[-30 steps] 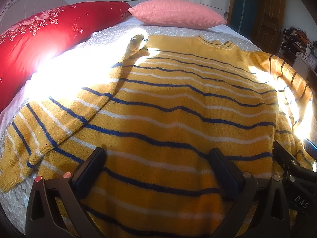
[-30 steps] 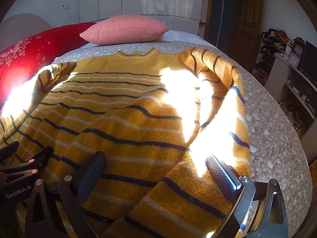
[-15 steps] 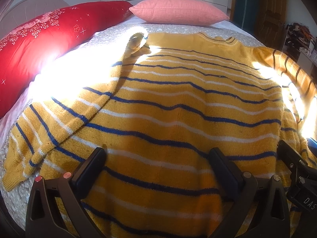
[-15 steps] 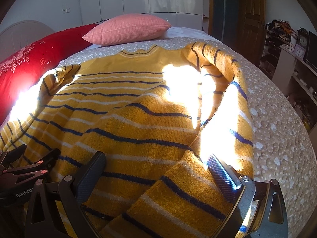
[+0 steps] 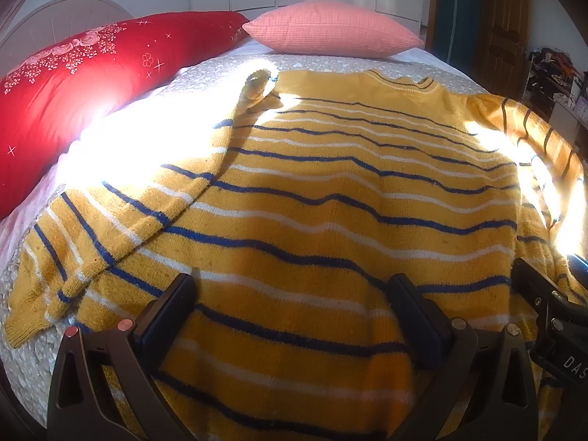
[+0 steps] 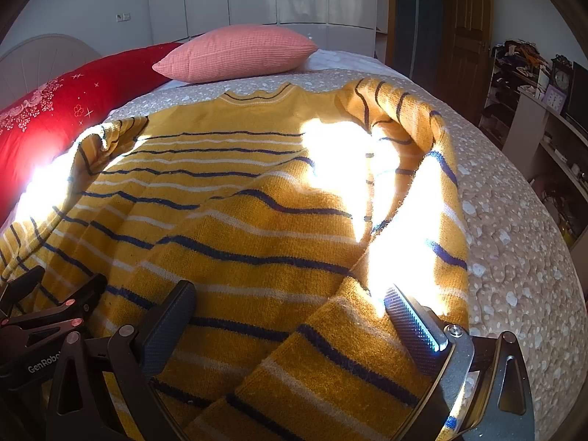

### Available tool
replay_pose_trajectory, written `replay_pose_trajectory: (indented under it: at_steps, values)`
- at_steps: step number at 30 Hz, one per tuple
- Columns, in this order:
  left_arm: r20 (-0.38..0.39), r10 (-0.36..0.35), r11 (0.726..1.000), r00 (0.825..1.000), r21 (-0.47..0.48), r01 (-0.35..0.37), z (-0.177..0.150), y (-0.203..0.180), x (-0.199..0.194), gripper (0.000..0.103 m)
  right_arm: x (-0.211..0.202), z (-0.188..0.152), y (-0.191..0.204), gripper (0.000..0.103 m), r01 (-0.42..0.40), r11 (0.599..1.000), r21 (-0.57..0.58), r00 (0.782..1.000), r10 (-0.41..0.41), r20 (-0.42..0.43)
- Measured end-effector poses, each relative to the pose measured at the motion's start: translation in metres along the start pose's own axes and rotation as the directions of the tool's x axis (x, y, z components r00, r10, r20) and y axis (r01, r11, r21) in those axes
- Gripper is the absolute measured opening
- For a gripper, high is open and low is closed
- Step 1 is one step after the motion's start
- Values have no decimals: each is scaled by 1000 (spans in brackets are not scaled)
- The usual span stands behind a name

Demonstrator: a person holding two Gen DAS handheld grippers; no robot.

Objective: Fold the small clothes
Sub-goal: 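Move the right tool to the sweater sleeve and close its fingers on it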

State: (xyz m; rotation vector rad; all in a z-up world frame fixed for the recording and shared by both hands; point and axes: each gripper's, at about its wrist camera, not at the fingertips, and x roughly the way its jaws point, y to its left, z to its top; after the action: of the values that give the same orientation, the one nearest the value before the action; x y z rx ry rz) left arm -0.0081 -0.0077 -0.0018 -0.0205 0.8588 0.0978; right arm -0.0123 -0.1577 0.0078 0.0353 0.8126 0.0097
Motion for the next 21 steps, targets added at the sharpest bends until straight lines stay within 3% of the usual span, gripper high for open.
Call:
replay_pose_trajectory:
  at_steps: [7, 11, 15, 21]
  values:
    - [5, -8, 1000, 1000, 0, 8, -2, 1, -2, 103, -1, 0, -2, 103, -19, 1000, 6, 1000, 19, 3]
    - [13, -12, 1000, 1000, 5, 12, -3, 1, -4, 103, -12, -2, -26, 103, -149, 983, 112, 989, 145, 38]
    - [18, -21, 1000, 1000, 4, 21, -4, 2, -5, 103, -25, -15, -54, 102, -286, 931, 227, 958, 275, 81]
    - [27, -30, 1000, 999, 0, 30, -6, 4, -7, 103, -56, -28, -67, 101, -282, 933, 225, 959, 270, 85]
